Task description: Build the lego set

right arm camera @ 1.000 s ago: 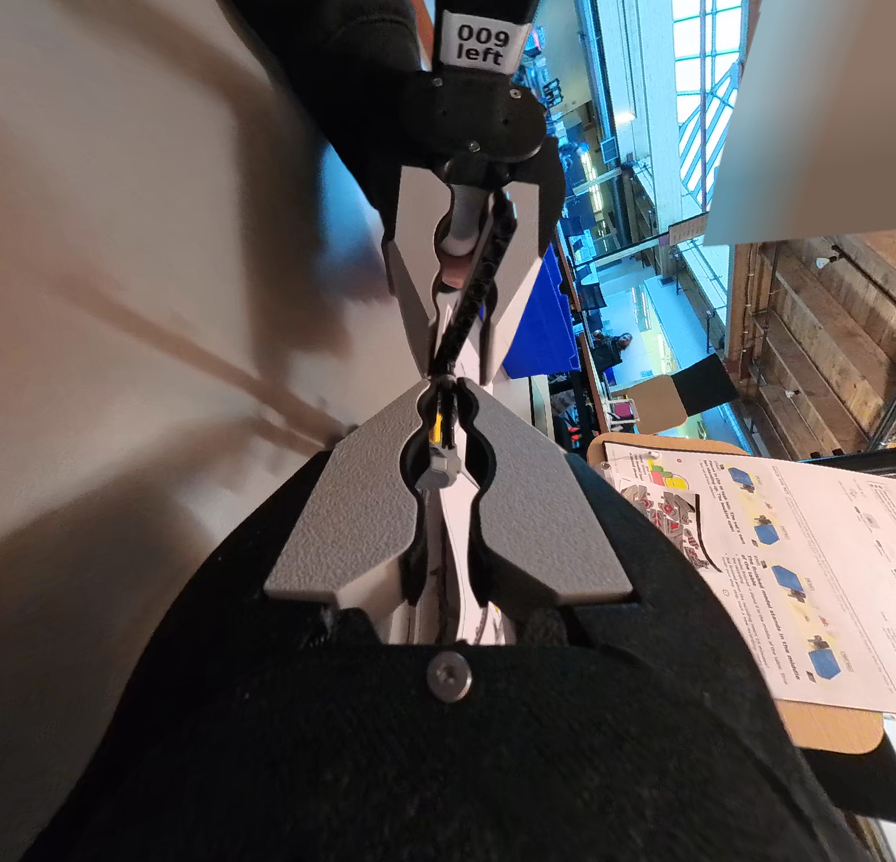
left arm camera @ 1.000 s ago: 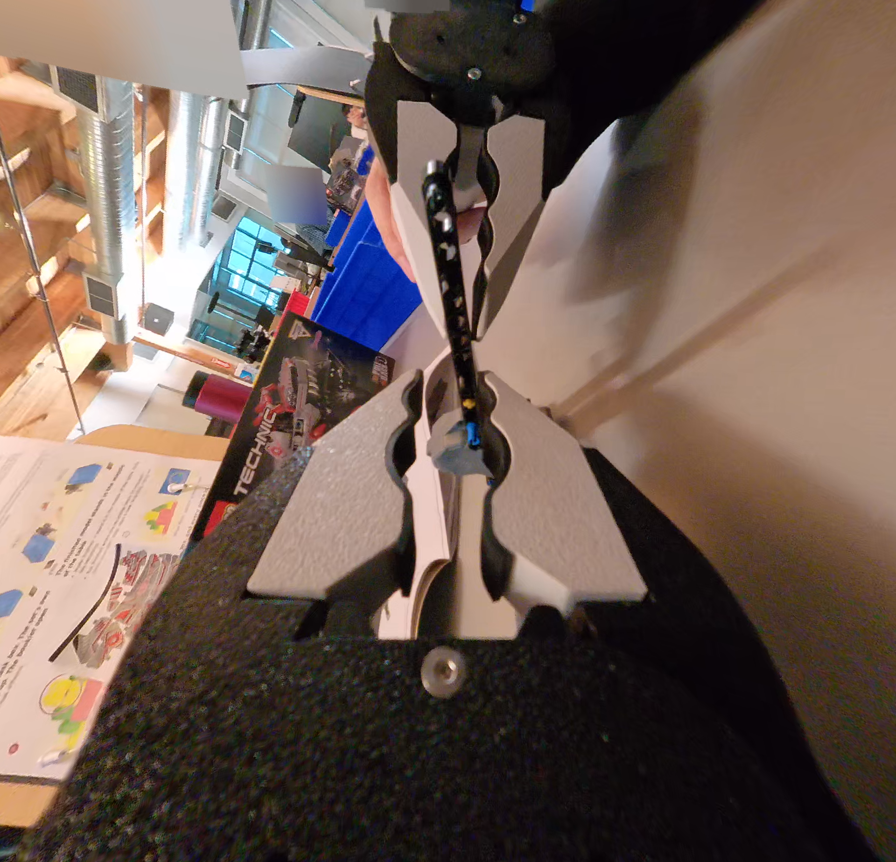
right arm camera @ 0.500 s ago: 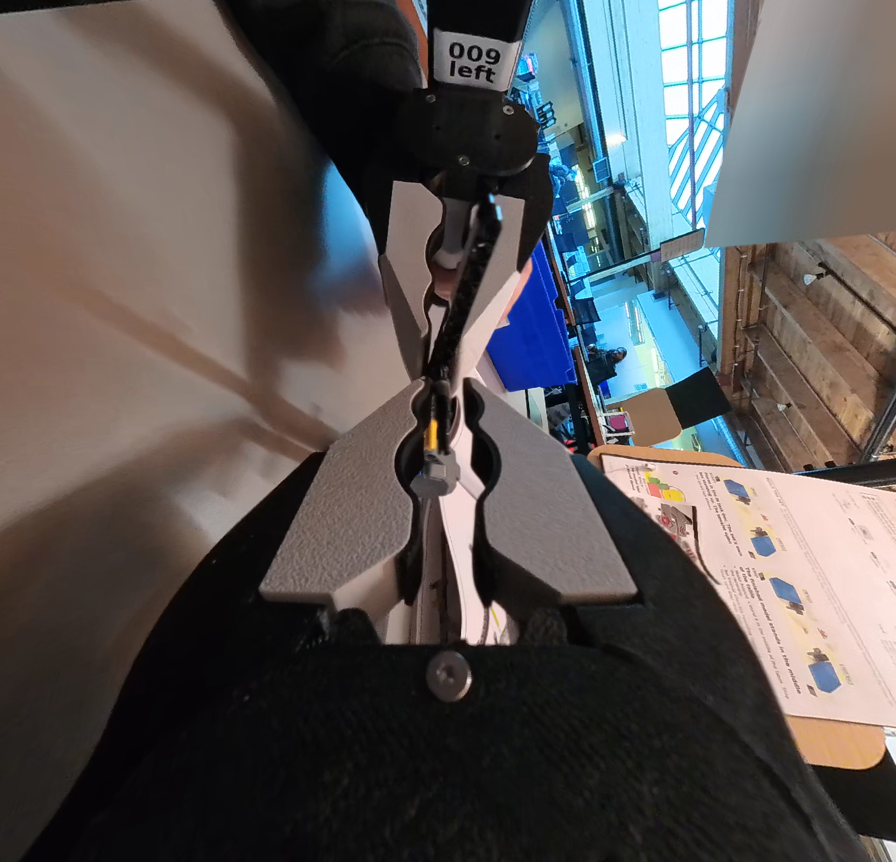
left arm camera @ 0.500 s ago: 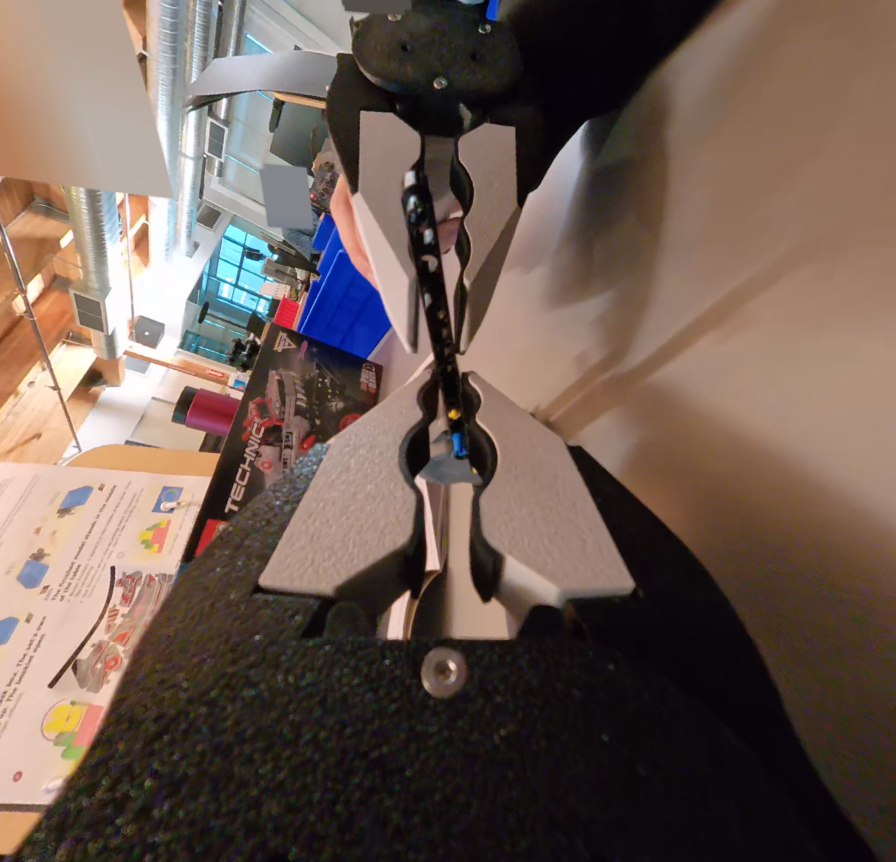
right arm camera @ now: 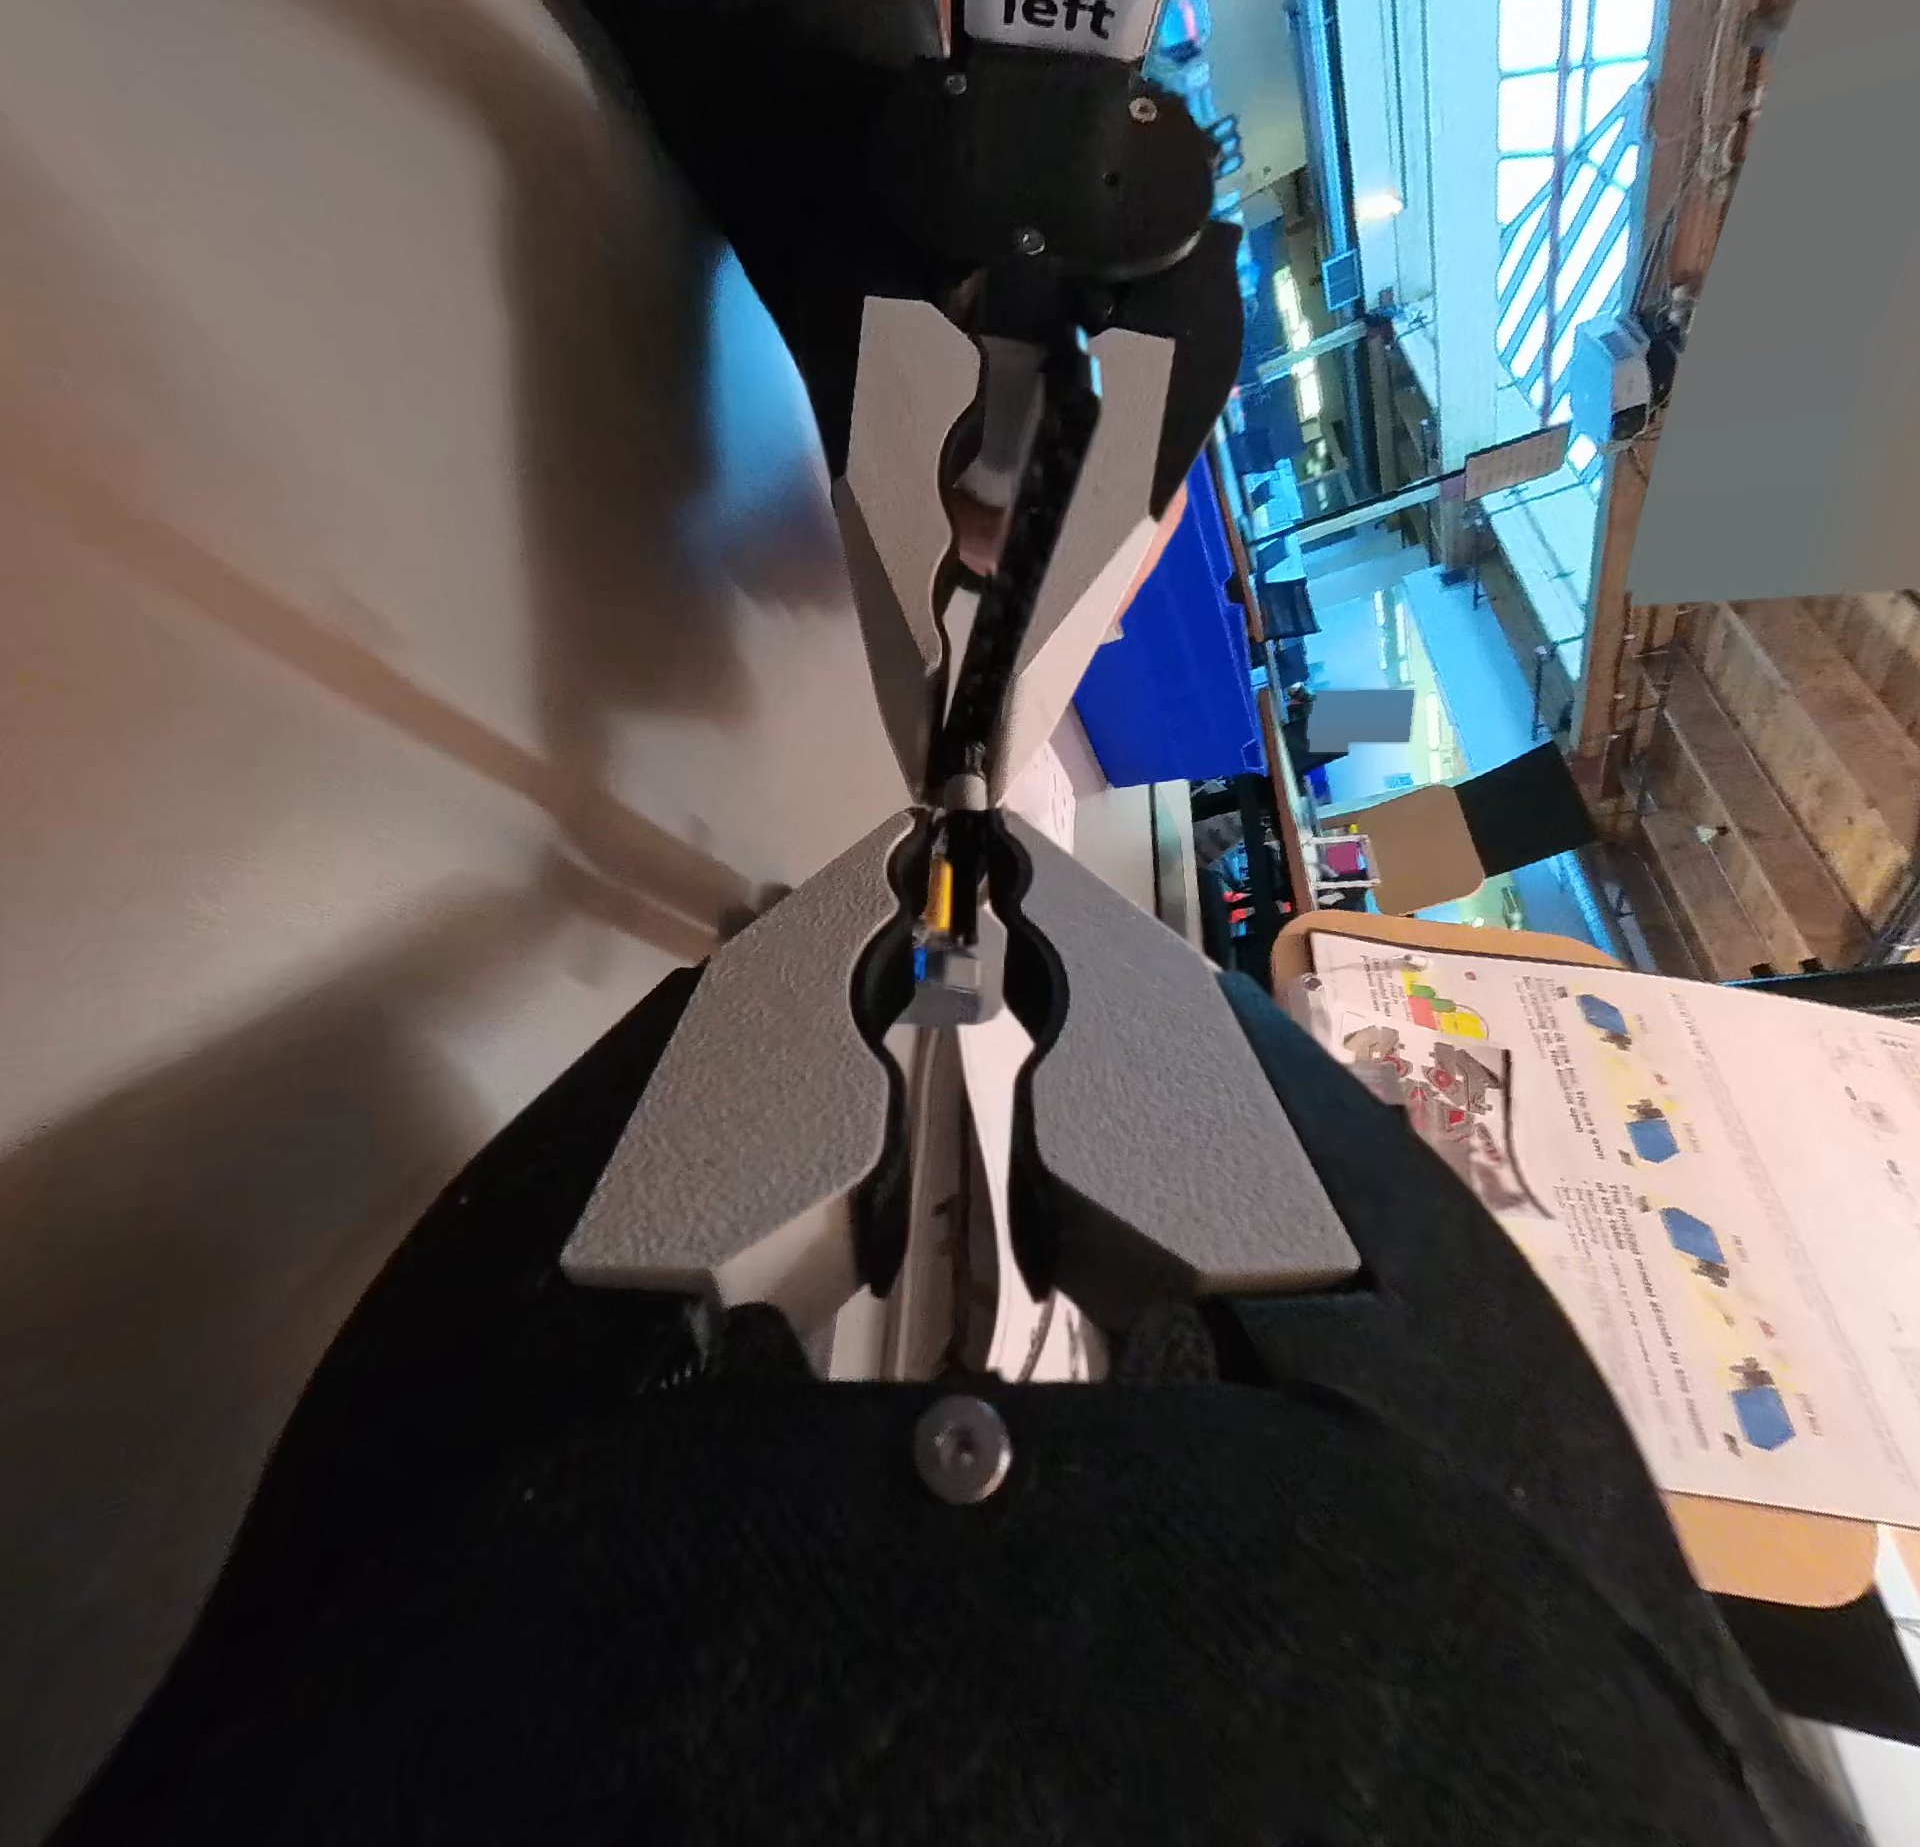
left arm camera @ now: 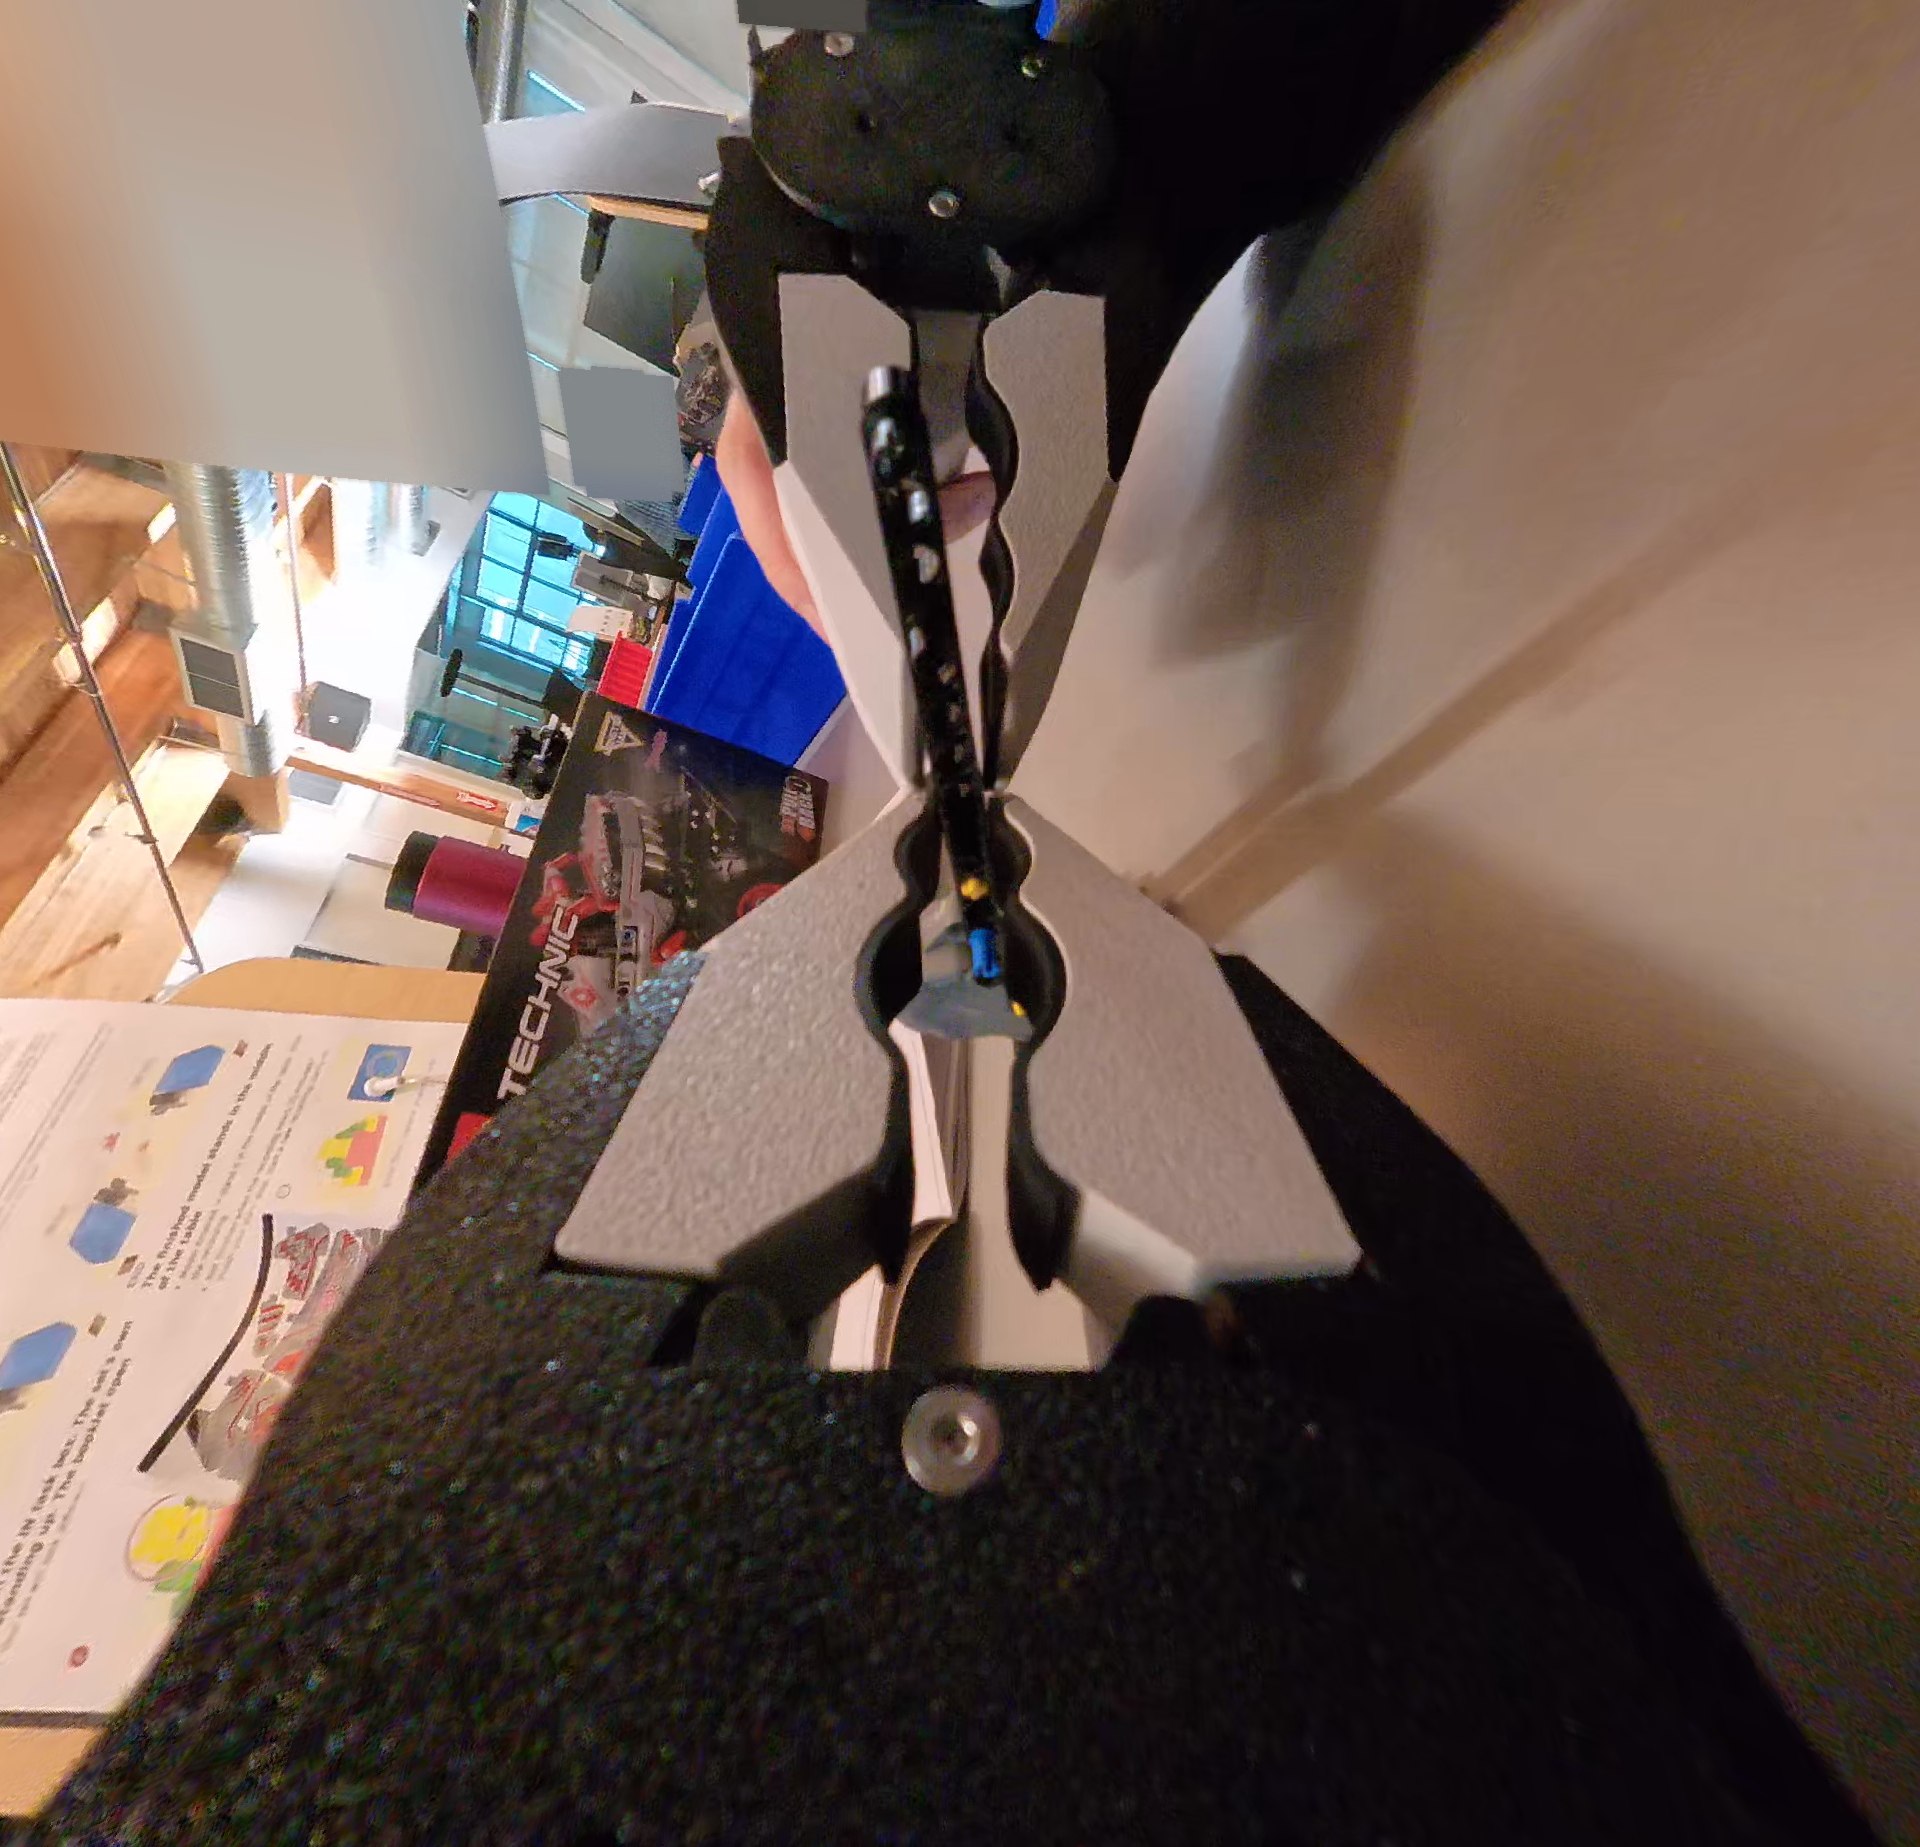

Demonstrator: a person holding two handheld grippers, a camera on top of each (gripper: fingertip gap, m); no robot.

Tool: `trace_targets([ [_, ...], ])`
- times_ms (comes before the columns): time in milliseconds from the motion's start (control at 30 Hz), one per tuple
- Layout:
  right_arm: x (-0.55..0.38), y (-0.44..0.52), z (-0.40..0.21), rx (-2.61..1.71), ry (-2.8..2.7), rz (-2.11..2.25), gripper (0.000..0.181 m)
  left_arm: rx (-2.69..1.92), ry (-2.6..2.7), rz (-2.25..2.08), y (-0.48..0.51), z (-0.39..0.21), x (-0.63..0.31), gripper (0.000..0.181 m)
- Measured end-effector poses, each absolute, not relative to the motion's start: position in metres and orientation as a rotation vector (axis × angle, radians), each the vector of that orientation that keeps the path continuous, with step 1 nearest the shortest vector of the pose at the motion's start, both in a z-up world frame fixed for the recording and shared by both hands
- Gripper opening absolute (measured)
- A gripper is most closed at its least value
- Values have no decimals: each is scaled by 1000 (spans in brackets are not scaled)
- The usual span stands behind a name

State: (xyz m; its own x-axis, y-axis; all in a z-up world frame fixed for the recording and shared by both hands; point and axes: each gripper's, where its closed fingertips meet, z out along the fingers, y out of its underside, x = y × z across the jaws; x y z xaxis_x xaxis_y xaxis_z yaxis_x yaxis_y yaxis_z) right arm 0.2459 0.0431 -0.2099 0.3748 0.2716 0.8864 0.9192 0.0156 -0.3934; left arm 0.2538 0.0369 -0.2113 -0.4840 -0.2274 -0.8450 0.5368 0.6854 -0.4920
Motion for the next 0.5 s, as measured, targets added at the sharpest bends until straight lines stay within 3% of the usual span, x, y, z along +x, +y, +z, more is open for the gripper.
trace_targets([
  [500,247,45,-208,-1523,-1125,-741,5,229,1872,-874,38,-211,256,5],
])
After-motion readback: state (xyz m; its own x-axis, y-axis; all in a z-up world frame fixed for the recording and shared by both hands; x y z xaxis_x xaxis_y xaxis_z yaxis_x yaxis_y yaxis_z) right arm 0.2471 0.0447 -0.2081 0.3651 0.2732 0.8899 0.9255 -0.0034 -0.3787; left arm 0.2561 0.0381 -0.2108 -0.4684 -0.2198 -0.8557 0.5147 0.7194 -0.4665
